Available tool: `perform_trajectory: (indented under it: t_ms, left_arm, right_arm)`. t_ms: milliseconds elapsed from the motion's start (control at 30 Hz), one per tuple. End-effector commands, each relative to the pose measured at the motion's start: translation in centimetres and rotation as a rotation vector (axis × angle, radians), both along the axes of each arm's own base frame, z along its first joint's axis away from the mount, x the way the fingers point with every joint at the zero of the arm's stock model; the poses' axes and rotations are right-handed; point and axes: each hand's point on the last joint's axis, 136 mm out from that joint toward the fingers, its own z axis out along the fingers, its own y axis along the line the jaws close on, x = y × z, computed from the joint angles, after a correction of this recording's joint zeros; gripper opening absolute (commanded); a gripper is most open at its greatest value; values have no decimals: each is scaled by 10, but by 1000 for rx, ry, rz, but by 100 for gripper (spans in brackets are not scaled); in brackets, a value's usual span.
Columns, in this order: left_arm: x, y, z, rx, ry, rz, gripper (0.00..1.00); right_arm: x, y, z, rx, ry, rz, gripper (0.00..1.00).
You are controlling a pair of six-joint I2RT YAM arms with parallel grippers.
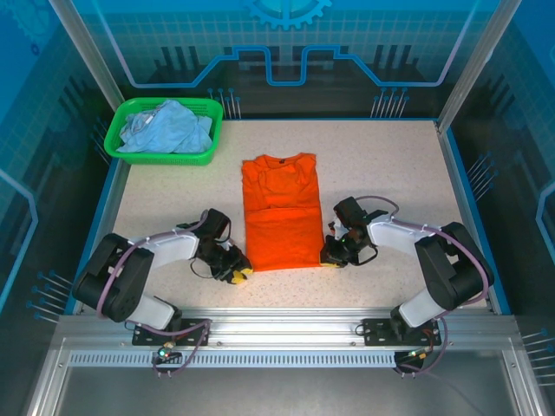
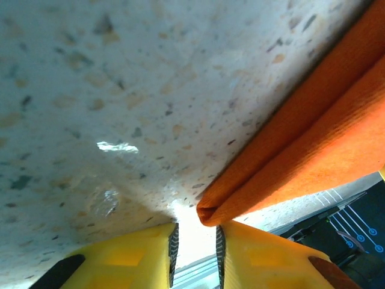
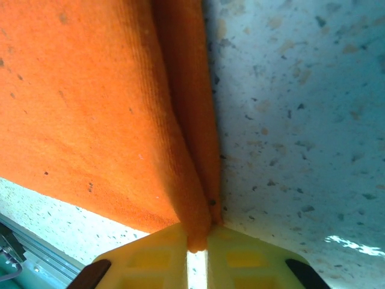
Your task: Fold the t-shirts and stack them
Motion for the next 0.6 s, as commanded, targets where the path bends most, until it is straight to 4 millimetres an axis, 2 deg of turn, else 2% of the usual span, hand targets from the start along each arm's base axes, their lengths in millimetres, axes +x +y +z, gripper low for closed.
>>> perform_trajectory:
  t_ms: [0,300,567]
  left_arm:
    - [19,1,-10,51,-83,-16,27]
    - [31,-6,3,22,-131,-28,28]
    - [31,4,7,111,-173,-73,26]
  right_arm:
    - [-7,-5,-6,-43,31,17,13]
    - [-6,-4,-8,-45,36,26,9]
    - [-6,-3,-9,-38,37,24,8]
